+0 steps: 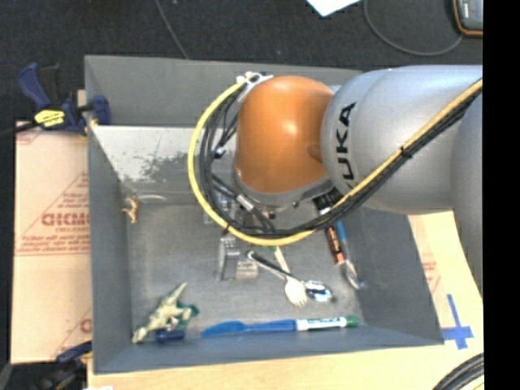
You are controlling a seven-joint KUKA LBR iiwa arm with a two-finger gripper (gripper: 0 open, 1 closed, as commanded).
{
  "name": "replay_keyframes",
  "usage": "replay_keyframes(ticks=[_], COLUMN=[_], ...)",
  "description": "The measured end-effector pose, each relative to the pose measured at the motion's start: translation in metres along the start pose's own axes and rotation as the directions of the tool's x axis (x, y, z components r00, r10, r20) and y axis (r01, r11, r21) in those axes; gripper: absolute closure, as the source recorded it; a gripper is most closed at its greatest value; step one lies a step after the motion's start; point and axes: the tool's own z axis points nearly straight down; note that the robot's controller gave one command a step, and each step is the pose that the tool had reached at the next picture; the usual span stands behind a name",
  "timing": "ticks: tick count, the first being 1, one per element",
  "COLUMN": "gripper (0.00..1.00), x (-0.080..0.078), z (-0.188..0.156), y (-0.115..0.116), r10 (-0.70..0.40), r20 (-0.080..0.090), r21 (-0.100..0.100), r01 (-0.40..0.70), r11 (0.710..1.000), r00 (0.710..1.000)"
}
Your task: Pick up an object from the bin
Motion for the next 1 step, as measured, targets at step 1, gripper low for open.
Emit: replay_keyframes(ticks=[1], gripper=[0.00], x=[-0.0017], z=[-0.0045], y=[-0.0008], r10=[0.005], r20=[0.008], r21=[-0.001], r01=[-0.005], r11=[1.000], r00=[1.000])
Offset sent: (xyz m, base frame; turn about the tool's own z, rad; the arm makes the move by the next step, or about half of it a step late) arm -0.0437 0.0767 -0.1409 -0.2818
